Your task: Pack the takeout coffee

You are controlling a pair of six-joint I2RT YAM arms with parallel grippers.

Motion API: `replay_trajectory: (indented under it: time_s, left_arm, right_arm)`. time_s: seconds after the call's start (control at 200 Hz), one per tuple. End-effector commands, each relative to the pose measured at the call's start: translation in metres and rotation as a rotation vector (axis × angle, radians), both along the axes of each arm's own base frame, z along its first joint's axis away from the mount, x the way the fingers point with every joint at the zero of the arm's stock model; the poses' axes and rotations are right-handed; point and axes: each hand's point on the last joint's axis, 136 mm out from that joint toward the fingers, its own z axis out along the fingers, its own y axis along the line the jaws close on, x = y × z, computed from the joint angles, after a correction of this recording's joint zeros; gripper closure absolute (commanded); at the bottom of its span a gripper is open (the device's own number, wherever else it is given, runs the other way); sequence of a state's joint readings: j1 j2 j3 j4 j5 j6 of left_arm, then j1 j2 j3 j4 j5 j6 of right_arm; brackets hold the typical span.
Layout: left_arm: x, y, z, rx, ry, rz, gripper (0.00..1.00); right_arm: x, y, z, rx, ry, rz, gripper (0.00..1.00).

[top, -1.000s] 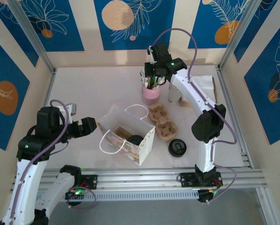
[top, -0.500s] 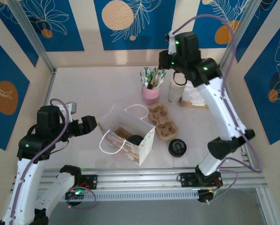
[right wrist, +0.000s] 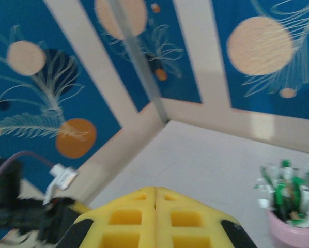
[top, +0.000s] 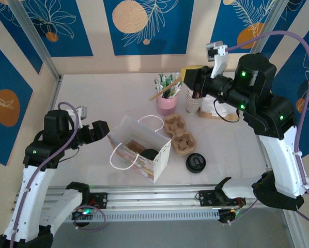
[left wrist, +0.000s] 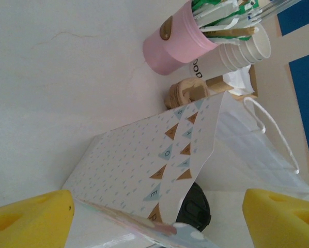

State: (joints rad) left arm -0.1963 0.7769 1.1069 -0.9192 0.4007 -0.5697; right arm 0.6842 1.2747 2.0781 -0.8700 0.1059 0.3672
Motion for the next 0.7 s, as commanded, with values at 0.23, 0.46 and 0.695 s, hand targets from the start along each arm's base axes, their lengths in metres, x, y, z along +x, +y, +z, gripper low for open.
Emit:
replay_trajectory:
  time_s: [0.23,0.46,0.695]
  left_arm:
    - [0.0,-0.007,0.013,-0.047,-0.036,-0.011,0.16]
    - [-0.002,-0.005,0.011,-0.04,-0.03,-0.004,0.16]
    - [-0.002,-0.002,0.008,-0.018,-0.022,0.006,0.16]
  right_arm:
    - [-0.052,0.065,-0.02,-0.007,0.02,0.26,1.0]
    - [-0.058,0.098,-0.068,-0.146,0.036,0.292,1.0]
    - [-0.048,0.13,-0.121,-0.273,0.118,0.296,1.0]
